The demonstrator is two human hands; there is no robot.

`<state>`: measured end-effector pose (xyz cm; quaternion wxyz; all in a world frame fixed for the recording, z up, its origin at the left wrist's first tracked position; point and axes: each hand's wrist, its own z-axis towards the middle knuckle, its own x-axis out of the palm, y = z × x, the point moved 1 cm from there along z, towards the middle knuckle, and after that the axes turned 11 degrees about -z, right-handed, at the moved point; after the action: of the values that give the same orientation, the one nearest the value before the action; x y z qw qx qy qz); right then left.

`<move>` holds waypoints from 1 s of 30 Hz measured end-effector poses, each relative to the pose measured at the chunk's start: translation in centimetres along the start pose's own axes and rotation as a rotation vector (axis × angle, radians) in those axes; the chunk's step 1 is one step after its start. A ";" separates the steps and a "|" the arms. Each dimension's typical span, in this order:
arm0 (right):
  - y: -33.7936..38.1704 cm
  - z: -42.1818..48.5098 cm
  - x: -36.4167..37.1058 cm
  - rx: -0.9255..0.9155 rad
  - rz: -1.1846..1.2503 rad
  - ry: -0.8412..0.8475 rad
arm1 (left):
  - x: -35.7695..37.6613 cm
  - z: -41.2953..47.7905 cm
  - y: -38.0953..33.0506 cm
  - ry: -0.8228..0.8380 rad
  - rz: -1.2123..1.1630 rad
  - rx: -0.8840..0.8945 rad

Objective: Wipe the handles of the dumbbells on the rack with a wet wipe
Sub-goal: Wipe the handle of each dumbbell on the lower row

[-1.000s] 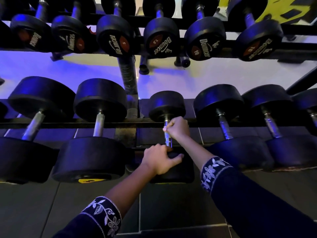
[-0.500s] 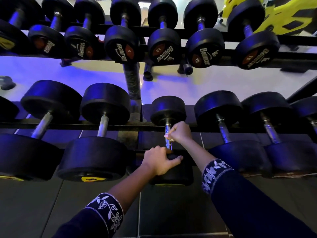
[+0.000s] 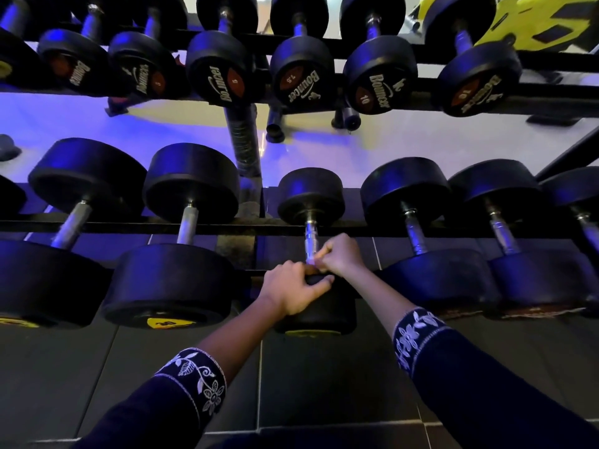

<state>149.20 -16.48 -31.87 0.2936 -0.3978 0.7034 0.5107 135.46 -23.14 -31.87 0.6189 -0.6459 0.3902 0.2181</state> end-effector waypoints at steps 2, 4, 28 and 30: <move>-0.4 -0.9 0.3 -0.001 -0.007 0.063 | -0.2 -0.3 0.1 -0.044 -0.005 -0.001; -0.1 -0.8 0.2 0.027 0.021 0.058 | -0.3 -0.4 0.1 -0.065 -0.004 0.009; -1.2 -0.1 -0.1 0.313 0.579 0.374 | -0.4 -0.3 -0.8 -0.064 0.018 -0.012; -0.7 0.3 -0.3 0.315 0.482 0.311 | -0.3 -0.3 -0.6 -0.064 0.023 -0.012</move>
<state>149.92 -16.24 -32.03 0.1111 -0.2431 0.8840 0.3835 135.63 -23.37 -31.23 0.6246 -0.6379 0.3762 0.2480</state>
